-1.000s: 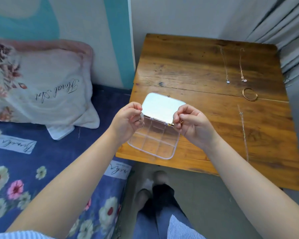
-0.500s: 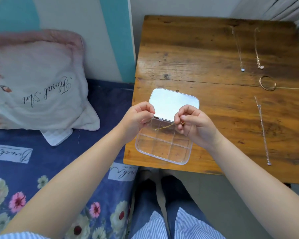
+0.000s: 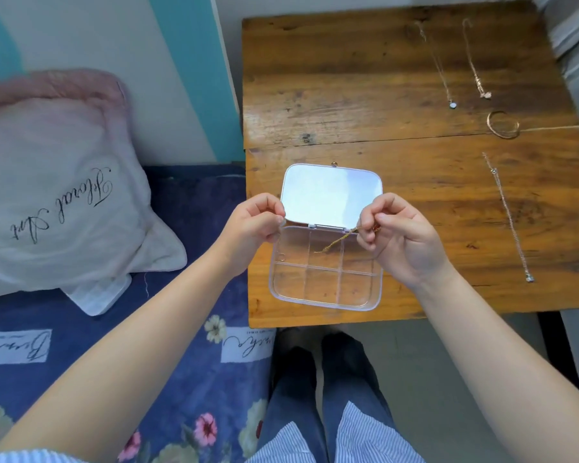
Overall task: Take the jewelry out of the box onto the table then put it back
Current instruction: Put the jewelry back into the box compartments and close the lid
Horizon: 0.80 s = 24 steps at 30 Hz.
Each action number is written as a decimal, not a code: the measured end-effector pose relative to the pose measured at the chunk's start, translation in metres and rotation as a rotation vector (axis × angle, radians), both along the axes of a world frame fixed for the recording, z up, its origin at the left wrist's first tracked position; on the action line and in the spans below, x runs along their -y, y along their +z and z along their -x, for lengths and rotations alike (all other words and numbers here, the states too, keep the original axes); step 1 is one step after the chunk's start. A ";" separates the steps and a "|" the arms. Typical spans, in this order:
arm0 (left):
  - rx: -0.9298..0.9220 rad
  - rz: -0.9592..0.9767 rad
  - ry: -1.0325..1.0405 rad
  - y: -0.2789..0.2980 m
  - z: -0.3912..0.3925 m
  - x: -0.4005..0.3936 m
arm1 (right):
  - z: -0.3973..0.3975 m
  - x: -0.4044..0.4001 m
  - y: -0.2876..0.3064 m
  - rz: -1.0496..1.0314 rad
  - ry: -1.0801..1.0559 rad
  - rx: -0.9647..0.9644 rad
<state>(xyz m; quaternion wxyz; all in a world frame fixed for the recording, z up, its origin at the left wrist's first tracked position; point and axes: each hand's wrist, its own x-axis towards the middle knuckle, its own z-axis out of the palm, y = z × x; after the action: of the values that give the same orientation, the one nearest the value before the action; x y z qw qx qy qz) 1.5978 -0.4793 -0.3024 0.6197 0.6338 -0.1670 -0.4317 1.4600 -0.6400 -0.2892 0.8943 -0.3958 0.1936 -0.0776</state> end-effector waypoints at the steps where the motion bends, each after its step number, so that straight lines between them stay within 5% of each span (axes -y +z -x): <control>1: 0.006 -0.016 -0.007 -0.002 0.000 0.001 | 0.001 0.000 0.003 -0.001 -0.005 0.015; 10: 0.109 -0.204 -0.053 -0.022 0.010 0.010 | 0.006 -0.002 0.011 0.054 -0.061 -0.087; 13: 0.295 -0.393 -0.101 -0.032 0.013 0.014 | 0.013 -0.001 0.008 0.046 -0.074 -0.083; 18: 0.798 -0.795 -0.462 -0.051 0.019 0.017 | 0.013 -0.005 -0.007 0.051 -0.043 -0.124; 21: 0.987 -0.871 -0.584 -0.055 0.022 0.015 | 0.004 -0.013 -0.035 0.291 0.014 -0.390; 24: 1.044 -0.814 -0.440 -0.059 0.026 0.004 | -0.004 -0.024 -0.063 0.578 0.193 -0.632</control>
<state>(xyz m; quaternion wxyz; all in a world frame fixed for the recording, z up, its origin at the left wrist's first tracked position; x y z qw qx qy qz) 1.5718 -0.4830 -0.3615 0.0698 0.8917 -0.3925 -0.2142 1.4638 -0.6160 -0.3524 0.6467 -0.6503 0.3903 0.0804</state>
